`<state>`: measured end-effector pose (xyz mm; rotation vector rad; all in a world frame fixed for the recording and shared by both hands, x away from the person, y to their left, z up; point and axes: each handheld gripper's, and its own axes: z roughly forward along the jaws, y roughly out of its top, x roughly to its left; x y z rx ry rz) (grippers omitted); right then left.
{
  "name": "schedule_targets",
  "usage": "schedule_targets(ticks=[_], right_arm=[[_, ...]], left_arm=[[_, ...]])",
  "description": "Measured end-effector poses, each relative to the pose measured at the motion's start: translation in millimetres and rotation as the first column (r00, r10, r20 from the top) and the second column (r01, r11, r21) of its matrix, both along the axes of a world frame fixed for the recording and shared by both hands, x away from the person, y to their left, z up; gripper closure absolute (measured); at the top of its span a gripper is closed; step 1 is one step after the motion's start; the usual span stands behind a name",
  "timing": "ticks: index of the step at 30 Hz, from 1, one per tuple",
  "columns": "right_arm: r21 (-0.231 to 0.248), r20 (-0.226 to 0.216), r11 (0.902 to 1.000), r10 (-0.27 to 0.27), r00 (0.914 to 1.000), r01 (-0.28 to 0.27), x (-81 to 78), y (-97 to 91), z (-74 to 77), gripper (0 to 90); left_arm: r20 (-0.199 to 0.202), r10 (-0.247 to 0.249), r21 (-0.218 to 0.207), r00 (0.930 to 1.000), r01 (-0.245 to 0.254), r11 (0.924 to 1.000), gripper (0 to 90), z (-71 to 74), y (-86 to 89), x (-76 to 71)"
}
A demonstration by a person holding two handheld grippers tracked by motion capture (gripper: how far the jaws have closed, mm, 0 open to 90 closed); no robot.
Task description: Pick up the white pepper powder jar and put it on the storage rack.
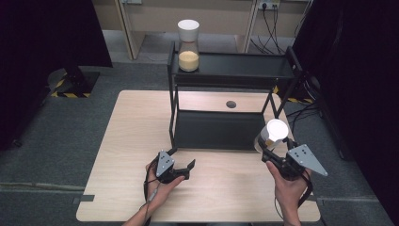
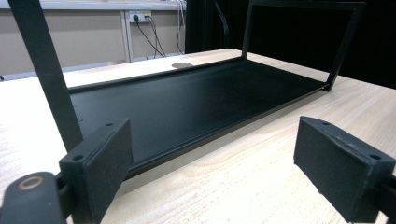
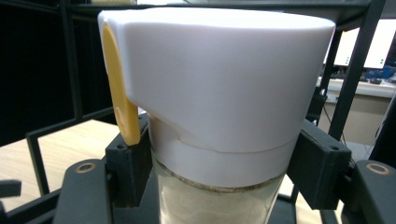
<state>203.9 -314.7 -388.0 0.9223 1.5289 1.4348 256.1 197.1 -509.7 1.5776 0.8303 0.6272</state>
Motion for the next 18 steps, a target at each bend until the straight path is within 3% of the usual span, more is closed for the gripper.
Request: schedule_targets(ticks=[18], right_arm=[[0.016,0.043,0.9996,-0.023,0.9988,0.022,12.3,3.3,26.9,30.7]], left_arm=[[-0.005,-0.005,-0.006,1.0,0.005,1.0,11.5,0.0,-0.2,0.0]])
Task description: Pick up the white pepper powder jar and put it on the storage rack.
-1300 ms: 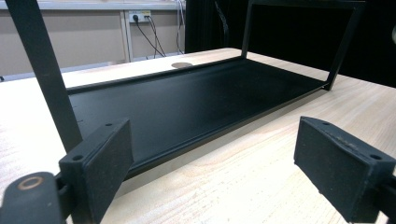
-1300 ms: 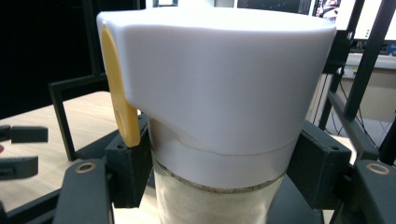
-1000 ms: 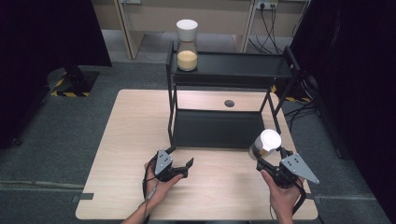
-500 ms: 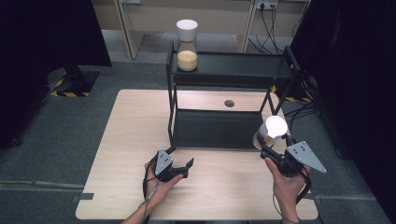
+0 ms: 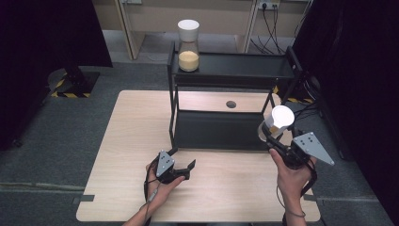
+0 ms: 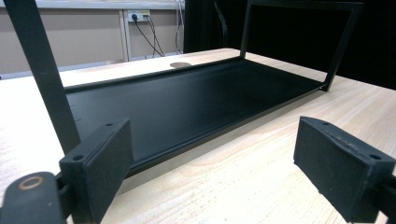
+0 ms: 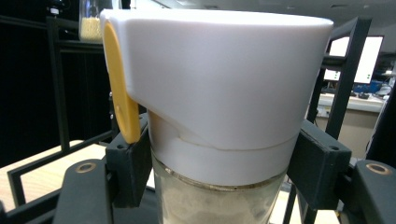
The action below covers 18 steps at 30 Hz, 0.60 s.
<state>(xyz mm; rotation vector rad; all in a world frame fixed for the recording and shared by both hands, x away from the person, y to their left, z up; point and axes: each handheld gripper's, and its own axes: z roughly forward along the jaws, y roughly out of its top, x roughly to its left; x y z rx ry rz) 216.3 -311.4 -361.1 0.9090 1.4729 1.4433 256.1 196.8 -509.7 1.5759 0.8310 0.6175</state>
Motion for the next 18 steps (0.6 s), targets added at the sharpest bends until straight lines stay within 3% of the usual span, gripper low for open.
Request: schedule_targets(ticks=[18], right_arm=[[-0.002,0.031,0.9997,-0.025,0.9992,0.025,15.2,-0.1,30.1,30.7]], left_arm=[[-0.003,-0.005,-0.001,1.0,0.005,1.0,11.5,0.4,-0.5,0.3]])
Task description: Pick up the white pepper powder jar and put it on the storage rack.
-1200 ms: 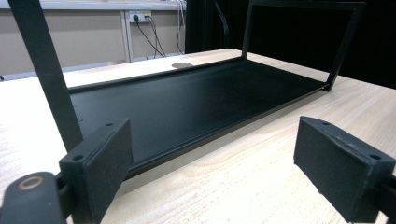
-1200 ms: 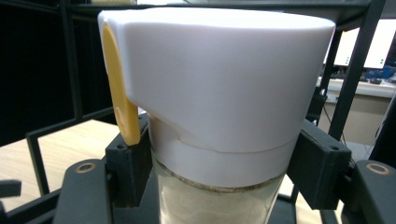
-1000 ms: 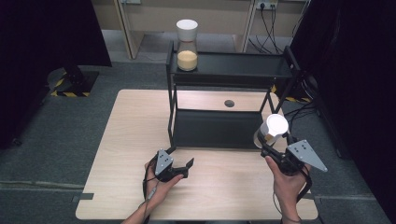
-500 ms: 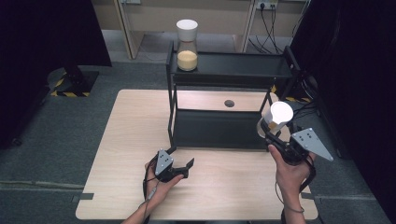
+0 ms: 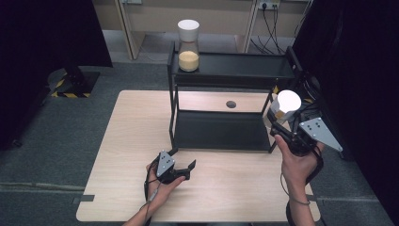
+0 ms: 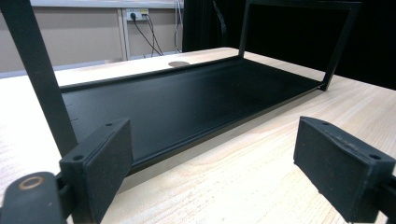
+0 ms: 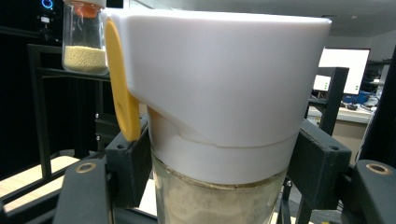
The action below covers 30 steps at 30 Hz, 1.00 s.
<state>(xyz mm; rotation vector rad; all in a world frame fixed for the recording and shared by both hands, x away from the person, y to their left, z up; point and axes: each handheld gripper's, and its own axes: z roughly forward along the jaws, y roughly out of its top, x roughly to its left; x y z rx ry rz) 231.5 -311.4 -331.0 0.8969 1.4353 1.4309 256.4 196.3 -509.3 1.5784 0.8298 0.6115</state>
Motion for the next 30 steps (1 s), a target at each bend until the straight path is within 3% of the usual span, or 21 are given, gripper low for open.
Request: schedule_targets(ticks=[30], right_arm=[[0.029,-0.004,0.9994,-0.019,0.9998,0.019,25.9,4.5,38.6,30.6]], left_arm=[[-0.004,-0.001,-0.001,1.0,0.001,1.0,11.5,0.5,-0.2,0.2]])
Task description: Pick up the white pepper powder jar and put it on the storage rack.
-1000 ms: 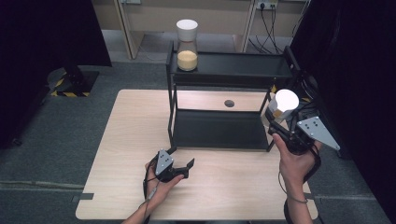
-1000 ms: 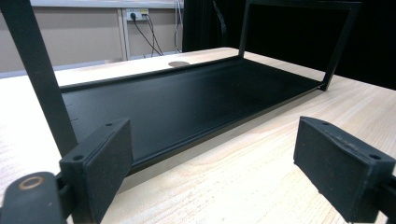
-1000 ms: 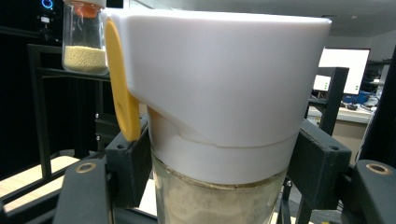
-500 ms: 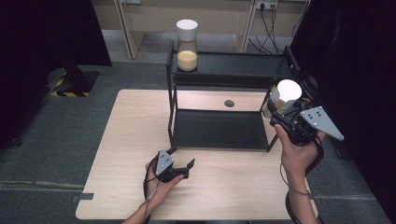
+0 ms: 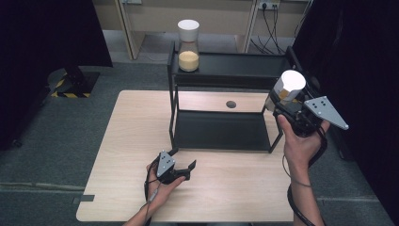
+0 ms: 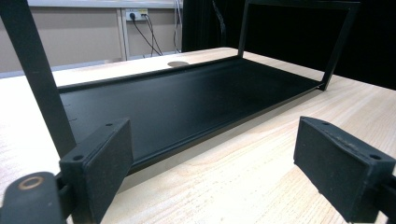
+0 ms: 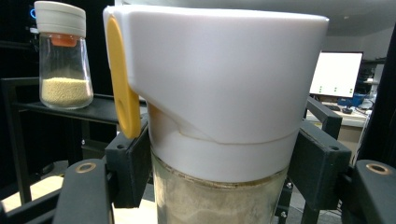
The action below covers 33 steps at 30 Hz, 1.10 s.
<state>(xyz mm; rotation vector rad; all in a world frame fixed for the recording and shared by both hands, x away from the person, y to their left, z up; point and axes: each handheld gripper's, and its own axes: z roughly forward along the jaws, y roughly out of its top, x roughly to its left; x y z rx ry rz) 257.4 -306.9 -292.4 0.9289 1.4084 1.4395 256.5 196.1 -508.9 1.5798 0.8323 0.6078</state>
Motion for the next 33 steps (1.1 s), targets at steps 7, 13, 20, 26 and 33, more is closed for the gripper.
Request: schedule_targets(ticks=[7,13,20,26,33], right_arm=[[0.004,-0.001,1.0,-0.006,1.0,0.006,6.6,1.2,9.0,30.6],[0.01,-0.004,0.9999,-0.01,0.9999,0.01,13.0,3.6,16.6,30.7],[0.017,-0.003,0.9998,-0.011,0.9999,0.011,20.2,6.7,26.6,30.7],[0.028,-0.008,0.9995,-0.013,0.9999,0.013,27.7,9.1,39.1,30.6],[0.033,-0.015,0.9993,-0.018,0.9997,0.019,36.8,11.7,53.7,30.7]], left_arm=[[-0.001,-0.001,0.0,1.0,0.001,1.0,11.5,0.2,-0.1,0.1],[0.0,-0.001,-0.001,1.0,0.001,1.0,11.5,0.0,0.1,0.1],[-0.002,-0.001,-0.002,1.0,0.001,1.0,11.5,0.0,0.0,0.1],[0.0,-0.002,0.003,1.0,0.002,1.0,11.5,0.3,0.2,0.1],[0.001,-0.003,0.004,1.0,0.003,1.0,11.5,0.3,0.2,0.1]])
